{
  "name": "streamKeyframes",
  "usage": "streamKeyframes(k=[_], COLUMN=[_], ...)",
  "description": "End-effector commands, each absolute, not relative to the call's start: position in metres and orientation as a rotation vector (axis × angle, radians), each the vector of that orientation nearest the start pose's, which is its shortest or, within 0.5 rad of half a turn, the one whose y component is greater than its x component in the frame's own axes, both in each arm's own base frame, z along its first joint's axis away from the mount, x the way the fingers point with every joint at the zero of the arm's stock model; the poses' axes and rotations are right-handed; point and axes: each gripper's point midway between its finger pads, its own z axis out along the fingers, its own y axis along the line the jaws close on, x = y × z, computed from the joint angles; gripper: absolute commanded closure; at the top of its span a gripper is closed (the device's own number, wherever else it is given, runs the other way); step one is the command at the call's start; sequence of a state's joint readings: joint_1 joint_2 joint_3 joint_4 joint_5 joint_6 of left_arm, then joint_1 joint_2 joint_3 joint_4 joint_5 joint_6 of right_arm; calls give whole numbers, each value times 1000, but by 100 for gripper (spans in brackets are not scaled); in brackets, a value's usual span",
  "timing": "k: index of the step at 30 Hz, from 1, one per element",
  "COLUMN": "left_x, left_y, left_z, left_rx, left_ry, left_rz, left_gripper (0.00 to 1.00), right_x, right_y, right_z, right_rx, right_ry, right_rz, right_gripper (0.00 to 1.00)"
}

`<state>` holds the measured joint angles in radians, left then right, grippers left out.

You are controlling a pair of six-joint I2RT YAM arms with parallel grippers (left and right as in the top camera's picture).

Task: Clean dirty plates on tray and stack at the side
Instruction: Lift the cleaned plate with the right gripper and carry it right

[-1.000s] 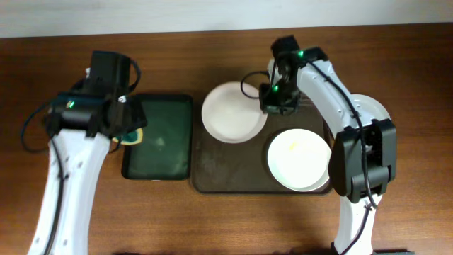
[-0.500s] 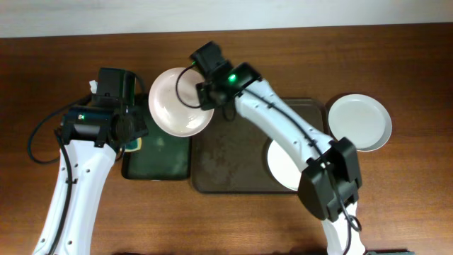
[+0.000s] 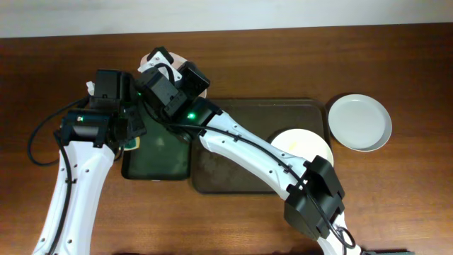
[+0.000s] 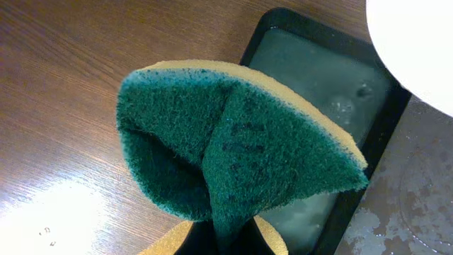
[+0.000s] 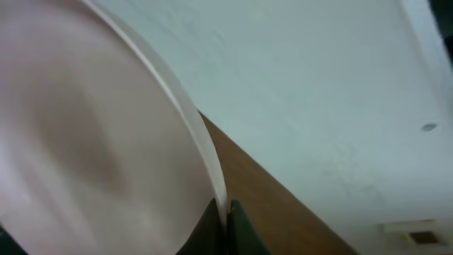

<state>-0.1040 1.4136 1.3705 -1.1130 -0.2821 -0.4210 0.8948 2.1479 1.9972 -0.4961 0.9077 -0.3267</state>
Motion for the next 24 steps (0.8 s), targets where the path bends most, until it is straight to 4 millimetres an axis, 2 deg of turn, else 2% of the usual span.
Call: streamKeyframes(k=[1,7,9,10,12,13,15,19,20,23,24], left_x=[325,325,325,325,325,325,325,325,326,328,328], left_y=[11,11,11,11,9,8,8,-3,-6,-17,-22], left_z=[205,205,204,204,204,204,203,201,201,200,200], left_rx=[-497,-497,-497,-497,-494,-492,-491,-477,-473,-456,-447], left_ry=[2612,2613,2613,2614,2618,2622,2622,2645,2648,2658,2663], left_rz=[234,234,234,233,219,206,204,122,99,13,-22], left_gripper=[99,99,99,99,99,99,99,100,100,100,100], right_x=[433,432,424,414,398,396,400,413,421,441,445], right_y=[375,375,383,390,398,395,389,348,324,234,193], right_z=[267,263,238,215,186,175,171,184,188,182,178], right_rx=[-763,-690,-704,-715,-739,-721,-723,-615,-556,-308,-200], right_ry=[1804,1839,1946,2059,2240,2333,2393,2550,2585,2726,2780], right_rz=[-649,-583,-428,-276,-29,101,222,653,725,658,624], right_gripper=[96,96,96,96,96,96,96,96,96,96,96])
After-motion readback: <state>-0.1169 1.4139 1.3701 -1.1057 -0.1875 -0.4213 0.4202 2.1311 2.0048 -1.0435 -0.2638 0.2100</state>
